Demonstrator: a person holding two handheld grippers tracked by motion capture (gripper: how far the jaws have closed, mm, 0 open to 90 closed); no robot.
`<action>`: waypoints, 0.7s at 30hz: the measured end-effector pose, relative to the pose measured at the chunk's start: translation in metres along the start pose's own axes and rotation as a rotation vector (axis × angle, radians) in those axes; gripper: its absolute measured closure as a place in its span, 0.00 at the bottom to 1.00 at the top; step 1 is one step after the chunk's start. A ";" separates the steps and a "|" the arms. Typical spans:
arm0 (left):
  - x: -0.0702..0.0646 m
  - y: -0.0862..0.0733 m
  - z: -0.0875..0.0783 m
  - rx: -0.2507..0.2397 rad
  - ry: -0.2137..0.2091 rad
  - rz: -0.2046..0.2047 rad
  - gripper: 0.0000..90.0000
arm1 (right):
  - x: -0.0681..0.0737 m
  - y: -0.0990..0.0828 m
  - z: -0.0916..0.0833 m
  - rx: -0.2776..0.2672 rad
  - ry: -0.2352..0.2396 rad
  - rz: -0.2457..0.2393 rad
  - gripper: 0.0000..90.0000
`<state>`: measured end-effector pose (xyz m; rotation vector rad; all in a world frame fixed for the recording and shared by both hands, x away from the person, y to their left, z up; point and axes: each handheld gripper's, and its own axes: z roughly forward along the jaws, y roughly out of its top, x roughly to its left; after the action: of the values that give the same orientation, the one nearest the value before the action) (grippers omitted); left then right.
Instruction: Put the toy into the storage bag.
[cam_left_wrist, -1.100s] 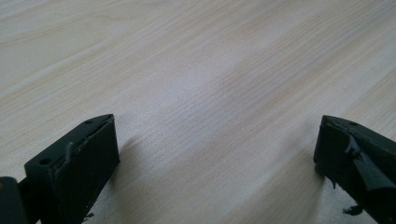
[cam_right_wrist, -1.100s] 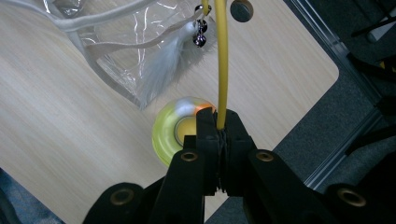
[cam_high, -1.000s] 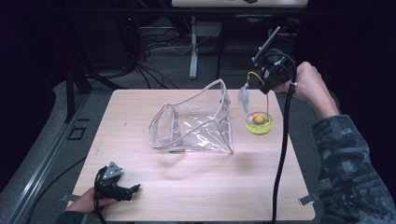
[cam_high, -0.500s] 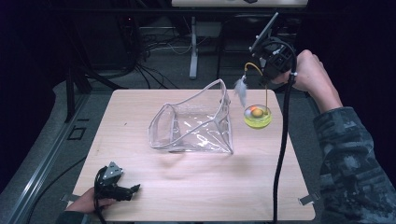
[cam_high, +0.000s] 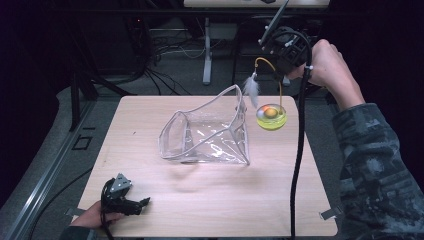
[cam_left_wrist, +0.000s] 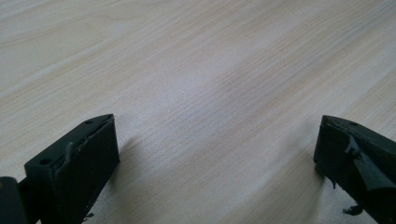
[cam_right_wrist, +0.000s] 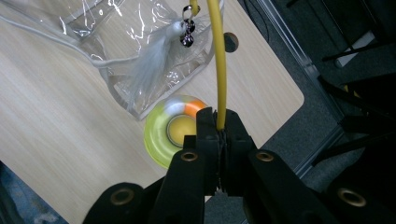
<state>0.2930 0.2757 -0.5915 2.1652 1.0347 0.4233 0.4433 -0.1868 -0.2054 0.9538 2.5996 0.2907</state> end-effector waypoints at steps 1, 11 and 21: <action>0.000 0.000 0.000 0.000 0.000 0.000 0.00 | 0.002 0.002 0.000 -0.009 0.001 0.002 0.98; 0.000 0.000 0.000 0.000 0.001 0.003 0.00 | 0.006 0.018 -0.013 -0.012 -0.016 -0.024 0.98; 0.000 0.000 0.000 0.001 0.000 0.001 0.00 | 0.011 0.033 -0.024 -0.028 -0.039 -0.052 0.98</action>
<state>0.2930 0.2758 -0.5914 2.1665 1.0337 0.4237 0.4447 -0.1564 -0.1758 0.8718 2.5734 0.2912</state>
